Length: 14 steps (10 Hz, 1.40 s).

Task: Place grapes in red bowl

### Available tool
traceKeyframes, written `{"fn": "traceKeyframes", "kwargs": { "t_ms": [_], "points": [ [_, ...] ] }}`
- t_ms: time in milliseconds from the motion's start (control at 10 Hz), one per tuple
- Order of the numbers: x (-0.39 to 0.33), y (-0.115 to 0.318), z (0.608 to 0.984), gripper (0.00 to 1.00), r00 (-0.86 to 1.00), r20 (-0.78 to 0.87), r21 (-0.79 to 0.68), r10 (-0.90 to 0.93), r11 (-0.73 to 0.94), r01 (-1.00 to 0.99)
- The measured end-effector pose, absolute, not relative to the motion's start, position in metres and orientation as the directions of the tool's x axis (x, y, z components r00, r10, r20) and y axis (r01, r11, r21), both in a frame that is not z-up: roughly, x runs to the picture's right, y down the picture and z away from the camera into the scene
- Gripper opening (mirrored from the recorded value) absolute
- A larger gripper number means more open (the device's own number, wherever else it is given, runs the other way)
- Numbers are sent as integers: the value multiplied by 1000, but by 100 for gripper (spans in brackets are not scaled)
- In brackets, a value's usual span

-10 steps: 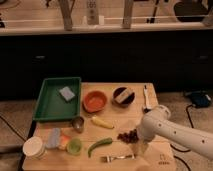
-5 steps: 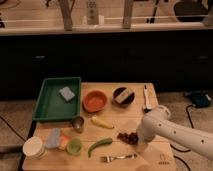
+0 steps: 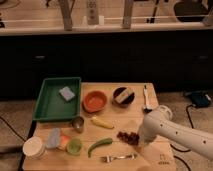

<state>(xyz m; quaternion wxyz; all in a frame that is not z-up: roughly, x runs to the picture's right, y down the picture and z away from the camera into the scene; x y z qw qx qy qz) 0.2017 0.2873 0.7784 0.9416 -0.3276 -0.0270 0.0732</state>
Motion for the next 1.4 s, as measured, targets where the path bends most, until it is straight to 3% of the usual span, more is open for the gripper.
{"fn": "traceKeyframes", "kwargs": {
  "t_ms": [200,1400],
  "points": [
    [199,272,769,1,989,2,-610,148,784,-116],
    [186,189,714,0,994,-12,-554,109,827,-98]
  ]
}}
